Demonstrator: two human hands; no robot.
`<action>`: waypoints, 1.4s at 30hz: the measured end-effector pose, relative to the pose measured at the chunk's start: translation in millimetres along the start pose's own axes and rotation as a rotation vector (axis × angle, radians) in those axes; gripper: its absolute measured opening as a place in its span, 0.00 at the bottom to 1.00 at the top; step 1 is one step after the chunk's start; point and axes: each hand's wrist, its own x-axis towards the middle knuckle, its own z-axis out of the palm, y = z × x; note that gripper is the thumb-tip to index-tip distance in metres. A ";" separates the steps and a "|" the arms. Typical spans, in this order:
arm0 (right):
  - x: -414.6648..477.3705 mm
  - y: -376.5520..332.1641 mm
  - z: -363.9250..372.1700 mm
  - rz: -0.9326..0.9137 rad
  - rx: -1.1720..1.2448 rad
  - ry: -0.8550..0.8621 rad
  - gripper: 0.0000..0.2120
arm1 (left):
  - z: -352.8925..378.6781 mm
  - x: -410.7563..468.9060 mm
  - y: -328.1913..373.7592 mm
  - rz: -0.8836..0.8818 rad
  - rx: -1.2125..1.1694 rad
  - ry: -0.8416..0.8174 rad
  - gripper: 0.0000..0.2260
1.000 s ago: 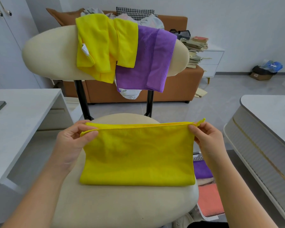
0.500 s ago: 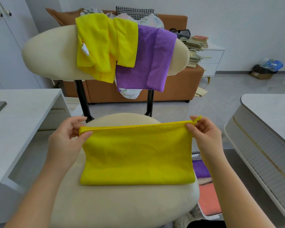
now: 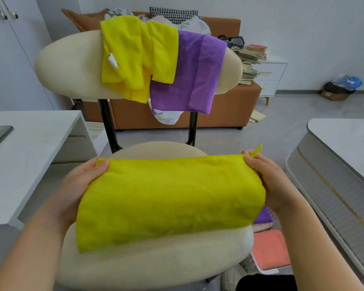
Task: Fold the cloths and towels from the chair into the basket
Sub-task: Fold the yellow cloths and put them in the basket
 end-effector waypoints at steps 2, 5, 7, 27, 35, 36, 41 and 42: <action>3.8 2.9 -2.9 0.105 -0.034 0.028 0.15 | -2.9 2.4 -1.5 -0.048 0.072 -0.007 0.07; 20.2 16.9 1.2 0.177 -0.212 0.184 0.04 | -6.1 22.0 -16.8 -0.049 0.373 0.121 0.06; 34.6 29.2 7.1 0.117 -0.514 0.307 0.07 | -4.7 41.1 -35.0 0.004 0.600 0.246 0.05; 34.0 87.9 26.4 0.269 -1.608 0.221 0.34 | 34.1 53.2 -101.2 0.328 1.671 -0.299 0.48; 26.7 79.6 55.5 -0.134 -1.618 0.076 0.32 | 75.2 44.7 -99.5 0.026 1.363 0.213 0.31; 26.0 82.3 57.8 -0.132 -1.609 -0.007 0.32 | 77.4 44.5 -97.2 0.062 1.287 0.220 0.30; 29.8 94.0 48.7 0.033 -1.644 -0.209 0.31 | 55.8 45.2 -98.7 0.297 1.564 -0.079 0.48; 30.6 94.2 46.1 0.033 -1.659 -0.206 0.30 | 52.4 43.6 -101.2 0.272 1.624 -0.151 0.52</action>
